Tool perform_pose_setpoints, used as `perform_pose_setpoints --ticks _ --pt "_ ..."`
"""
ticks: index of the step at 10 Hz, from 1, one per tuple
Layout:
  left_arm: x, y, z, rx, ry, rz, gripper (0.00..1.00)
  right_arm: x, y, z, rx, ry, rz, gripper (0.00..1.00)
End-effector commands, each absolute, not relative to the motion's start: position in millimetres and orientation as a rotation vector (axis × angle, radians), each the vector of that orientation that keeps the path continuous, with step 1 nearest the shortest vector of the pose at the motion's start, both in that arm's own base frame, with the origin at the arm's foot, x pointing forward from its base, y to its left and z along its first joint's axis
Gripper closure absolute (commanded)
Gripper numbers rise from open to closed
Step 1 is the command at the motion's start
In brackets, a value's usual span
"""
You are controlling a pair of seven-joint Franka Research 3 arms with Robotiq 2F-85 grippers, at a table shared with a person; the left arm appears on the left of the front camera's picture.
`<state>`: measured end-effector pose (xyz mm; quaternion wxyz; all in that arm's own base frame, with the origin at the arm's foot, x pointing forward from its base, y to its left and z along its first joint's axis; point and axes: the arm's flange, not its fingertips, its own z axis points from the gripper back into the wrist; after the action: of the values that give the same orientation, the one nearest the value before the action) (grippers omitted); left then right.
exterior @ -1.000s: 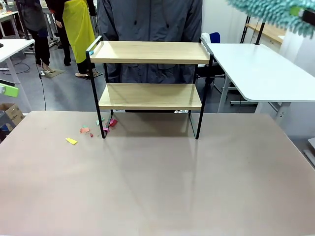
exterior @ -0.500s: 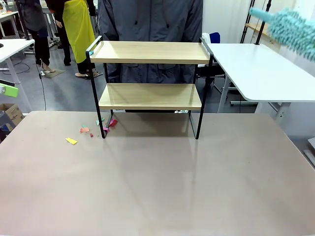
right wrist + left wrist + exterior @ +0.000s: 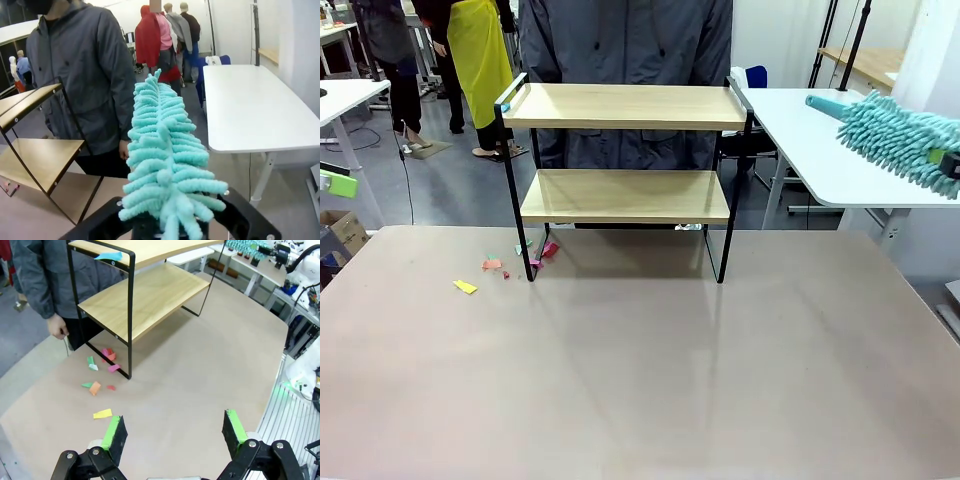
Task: Clean the shelf.
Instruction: Hand the Duster back to the human.
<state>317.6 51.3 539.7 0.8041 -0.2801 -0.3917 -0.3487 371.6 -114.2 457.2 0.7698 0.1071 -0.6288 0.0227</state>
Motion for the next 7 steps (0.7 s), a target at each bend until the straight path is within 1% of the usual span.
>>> perform_pose_setpoints --ticks 1,2,3,7 --pt "316.6 49.9 540.5 -0.611 -0.844 -0.744 0.00 364.3 -109.6 446.0 0.182 -1.392 0.049 0.84" --pt "316.6 49.9 540.5 -0.611 -0.844 -0.744 0.00 366.8 -107.1 445.2 0.195 -1.410 0.063 0.84" --pt "316.6 49.9 540.5 -0.611 -0.844 -0.744 0.00 372.2 -114.4 454.8 0.232 -1.359 0.049 0.84" --pt "316.6 49.9 540.5 -0.611 -0.844 -0.744 0.00 372.2 -114.4 454.8 0.232 -1.359 0.049 0.84"
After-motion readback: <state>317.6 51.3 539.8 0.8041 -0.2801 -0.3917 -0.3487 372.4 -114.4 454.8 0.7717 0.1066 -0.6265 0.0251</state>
